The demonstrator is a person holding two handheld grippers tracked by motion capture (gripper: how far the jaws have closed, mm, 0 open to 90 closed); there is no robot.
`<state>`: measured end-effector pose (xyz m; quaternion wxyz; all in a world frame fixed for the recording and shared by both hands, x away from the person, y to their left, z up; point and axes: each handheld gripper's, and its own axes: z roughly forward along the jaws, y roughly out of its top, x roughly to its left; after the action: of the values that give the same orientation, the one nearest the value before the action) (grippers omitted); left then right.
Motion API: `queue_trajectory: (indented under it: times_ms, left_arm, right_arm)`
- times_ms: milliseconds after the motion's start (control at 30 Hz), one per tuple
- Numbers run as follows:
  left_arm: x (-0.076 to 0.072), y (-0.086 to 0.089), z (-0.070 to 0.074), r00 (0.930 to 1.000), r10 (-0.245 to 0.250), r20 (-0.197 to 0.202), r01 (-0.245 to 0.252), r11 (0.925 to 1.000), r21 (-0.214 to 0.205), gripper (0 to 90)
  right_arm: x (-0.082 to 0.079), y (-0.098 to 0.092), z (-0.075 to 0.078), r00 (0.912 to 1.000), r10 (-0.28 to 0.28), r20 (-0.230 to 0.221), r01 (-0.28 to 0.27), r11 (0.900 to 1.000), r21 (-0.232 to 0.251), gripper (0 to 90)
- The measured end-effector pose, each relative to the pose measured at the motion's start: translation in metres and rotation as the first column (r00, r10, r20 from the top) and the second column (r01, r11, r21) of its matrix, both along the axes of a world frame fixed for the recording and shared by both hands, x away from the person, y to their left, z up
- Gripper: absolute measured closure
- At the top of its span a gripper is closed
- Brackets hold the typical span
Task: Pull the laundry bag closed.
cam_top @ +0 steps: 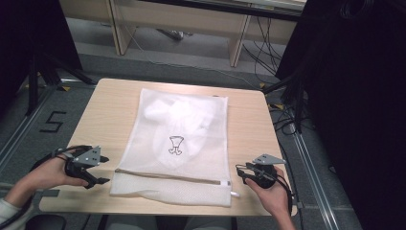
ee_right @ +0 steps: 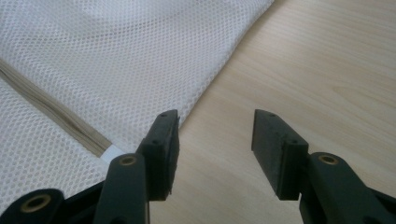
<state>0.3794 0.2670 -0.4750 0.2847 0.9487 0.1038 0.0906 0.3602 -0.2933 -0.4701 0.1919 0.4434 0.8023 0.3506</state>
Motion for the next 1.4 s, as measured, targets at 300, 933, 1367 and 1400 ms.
queue_trajectory:
  times_ms: [300, 933, 1367, 1400]
  left_arm:
    - [0.022, -0.019, -0.001, 0.9858, -0.158, -0.057, 0.163, 0.9800, 0.114, 42.0]
    - [0.048, -0.030, -0.017, 0.9616, -0.228, -0.153, 0.244, 0.9651, 0.095, 56.3]
    - [0.052, -0.036, -0.018, 0.9557, -0.242, -0.168, 0.255, 0.9653, 0.058, 75.5]
    - [0.052, -0.036, -0.018, 0.9563, -0.242, -0.165, 0.254, 0.9658, 0.055, 77.0]
  right_arm:
    - [0.000, 0.002, 0.001, 0.9999, 0.003, -0.010, -0.002, 1.0000, 0.005, 52.3]
    - [0.001, 0.005, 0.001, 0.9992, -0.002, -0.039, 0.003, 0.9996, 0.028, 52.5]
    - [0.003, 0.003, 0.001, 0.9998, 0.018, -0.006, -0.018, 0.9997, 0.019, 52.7]
    - [0.003, 0.003, 0.001, 0.9998, 0.019, -0.003, -0.019, 0.9996, 0.022, 52.7]
